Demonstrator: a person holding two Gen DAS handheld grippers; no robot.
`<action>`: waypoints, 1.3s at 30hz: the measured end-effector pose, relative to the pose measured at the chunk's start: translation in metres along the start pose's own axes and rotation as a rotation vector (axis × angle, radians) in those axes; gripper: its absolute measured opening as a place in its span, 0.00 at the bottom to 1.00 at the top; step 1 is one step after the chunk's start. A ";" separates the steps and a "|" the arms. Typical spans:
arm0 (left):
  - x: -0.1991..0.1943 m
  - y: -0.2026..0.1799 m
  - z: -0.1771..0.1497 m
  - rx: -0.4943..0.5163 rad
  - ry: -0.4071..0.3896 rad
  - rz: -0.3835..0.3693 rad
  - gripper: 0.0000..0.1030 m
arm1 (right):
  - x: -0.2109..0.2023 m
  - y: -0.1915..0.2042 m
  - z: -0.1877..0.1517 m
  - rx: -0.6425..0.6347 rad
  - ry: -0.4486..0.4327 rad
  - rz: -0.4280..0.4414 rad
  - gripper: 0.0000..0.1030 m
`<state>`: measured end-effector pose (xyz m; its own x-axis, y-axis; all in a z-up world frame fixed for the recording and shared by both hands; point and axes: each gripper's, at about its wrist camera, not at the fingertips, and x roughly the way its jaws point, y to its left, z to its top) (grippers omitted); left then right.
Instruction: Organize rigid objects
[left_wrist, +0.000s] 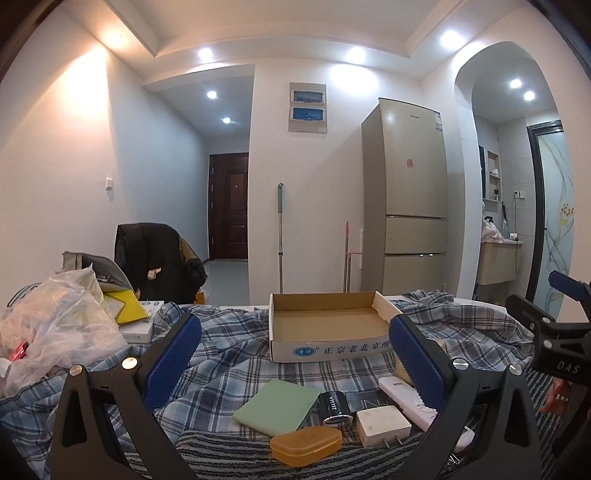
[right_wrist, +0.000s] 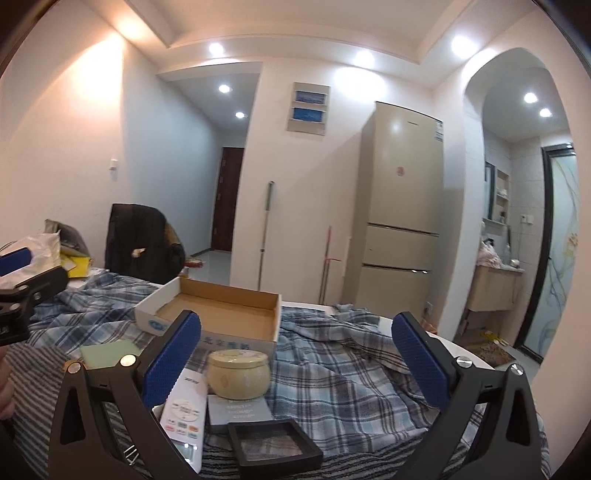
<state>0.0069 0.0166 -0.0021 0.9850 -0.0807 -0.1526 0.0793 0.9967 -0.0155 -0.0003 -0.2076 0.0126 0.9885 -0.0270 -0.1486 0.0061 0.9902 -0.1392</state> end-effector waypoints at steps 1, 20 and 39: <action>0.000 0.000 0.000 0.003 -0.001 0.001 1.00 | 0.002 -0.002 0.000 0.008 0.005 0.003 1.00; -0.006 -0.005 -0.001 0.008 -0.018 0.004 1.00 | 0.002 0.005 -0.003 -0.011 0.009 0.011 1.00; -0.006 -0.006 0.001 0.022 -0.014 0.029 1.00 | 0.001 0.002 -0.001 0.006 0.006 0.005 1.00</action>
<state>0.0005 0.0107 -0.0002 0.9890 -0.0518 -0.1388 0.0537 0.9985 0.0100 0.0008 -0.2056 0.0107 0.9876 -0.0229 -0.1555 0.0021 0.9911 -0.1329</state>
